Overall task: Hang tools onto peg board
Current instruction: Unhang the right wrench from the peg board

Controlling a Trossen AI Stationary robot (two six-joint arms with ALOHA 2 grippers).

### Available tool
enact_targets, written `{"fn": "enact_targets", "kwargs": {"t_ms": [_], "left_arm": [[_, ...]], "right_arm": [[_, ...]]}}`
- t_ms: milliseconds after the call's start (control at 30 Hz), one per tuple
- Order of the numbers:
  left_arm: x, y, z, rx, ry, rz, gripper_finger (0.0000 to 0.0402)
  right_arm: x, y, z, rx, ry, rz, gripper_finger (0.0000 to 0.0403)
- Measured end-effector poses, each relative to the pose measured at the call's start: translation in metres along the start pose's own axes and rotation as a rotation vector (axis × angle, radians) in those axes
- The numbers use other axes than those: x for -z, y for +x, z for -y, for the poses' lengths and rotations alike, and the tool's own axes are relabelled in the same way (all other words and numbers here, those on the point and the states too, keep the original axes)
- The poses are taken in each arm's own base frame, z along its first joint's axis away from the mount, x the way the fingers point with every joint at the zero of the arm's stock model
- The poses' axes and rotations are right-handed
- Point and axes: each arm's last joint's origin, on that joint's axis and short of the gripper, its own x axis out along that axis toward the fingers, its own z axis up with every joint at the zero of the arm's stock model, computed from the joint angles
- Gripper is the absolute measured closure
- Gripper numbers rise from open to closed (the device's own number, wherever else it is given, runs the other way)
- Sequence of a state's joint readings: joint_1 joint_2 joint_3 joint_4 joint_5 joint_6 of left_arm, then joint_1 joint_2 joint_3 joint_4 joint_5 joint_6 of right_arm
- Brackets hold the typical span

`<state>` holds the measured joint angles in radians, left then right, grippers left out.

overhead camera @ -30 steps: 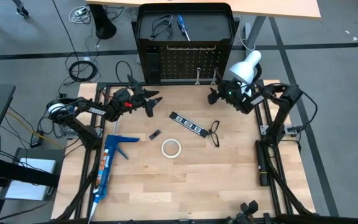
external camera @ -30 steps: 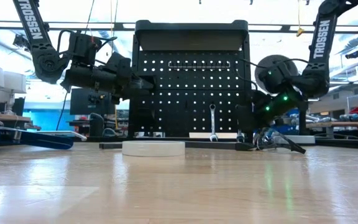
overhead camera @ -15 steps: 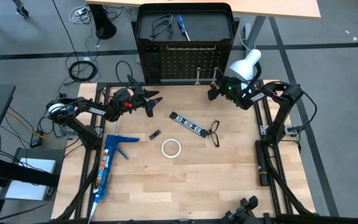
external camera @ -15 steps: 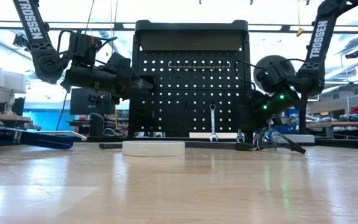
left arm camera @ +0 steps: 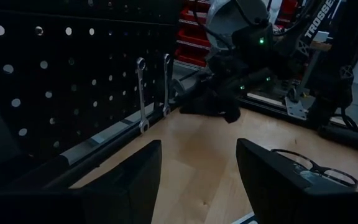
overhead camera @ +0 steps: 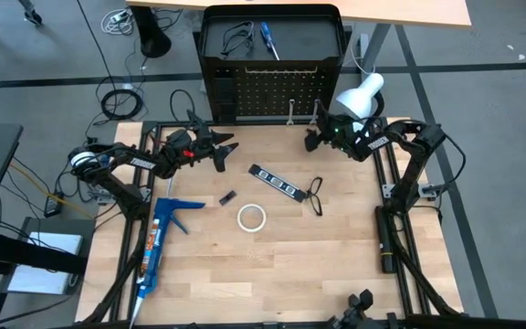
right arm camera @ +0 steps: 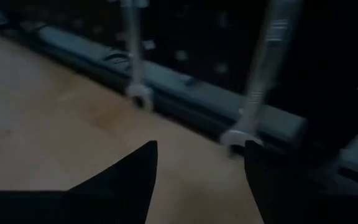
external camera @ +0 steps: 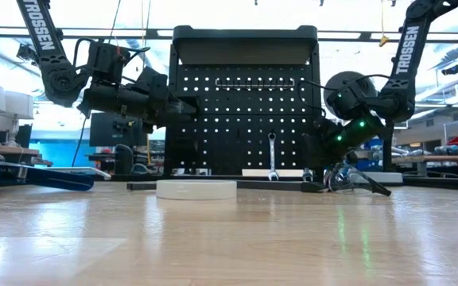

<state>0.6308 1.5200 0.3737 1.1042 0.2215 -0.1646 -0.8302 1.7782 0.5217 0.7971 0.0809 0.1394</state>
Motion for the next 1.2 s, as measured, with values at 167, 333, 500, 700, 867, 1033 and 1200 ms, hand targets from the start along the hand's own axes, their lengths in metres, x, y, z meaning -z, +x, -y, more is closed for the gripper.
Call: {"fn": "enact_targets", "kwargs": {"t_ms": [167,333,500,700,867,1033,1200], "left_arm": [[0.000,0.000,0.000,0.000,0.002,0.000,0.0188],[0.000,0.000,0.000,0.000,0.003,0.001,0.0188],[0.000,0.000,0.000,0.000,0.003,0.001,0.0188],[0.000,0.000,0.000,0.000,0.001,0.001,0.0188],[0.000,0.000,0.000,0.001,0.001,0.005,0.0188],[-0.001,0.000,0.000,0.002,-0.006,0.010,0.0188],[-0.002,0.000,0.001,0.009,-0.026,0.023,0.0188]], "right_arm": [[0.002,-0.001,-0.011,-0.062,-0.041,-0.007,0.0160],[0.006,-0.005,-0.037,-0.024,-0.120,0.005,0.0160],[0.010,-0.013,-0.060,0.111,-0.105,0.048,0.0164],[0.010,-0.032,-0.097,0.326,-0.026,0.238,0.0174],[-0.003,-0.037,-0.109,0.396,0.065,0.366,0.0174],[-0.022,-0.026,-0.127,0.050,0.154,0.329,0.0174],[-0.036,-0.006,-0.121,0.103,0.094,0.179,0.0175]]}}
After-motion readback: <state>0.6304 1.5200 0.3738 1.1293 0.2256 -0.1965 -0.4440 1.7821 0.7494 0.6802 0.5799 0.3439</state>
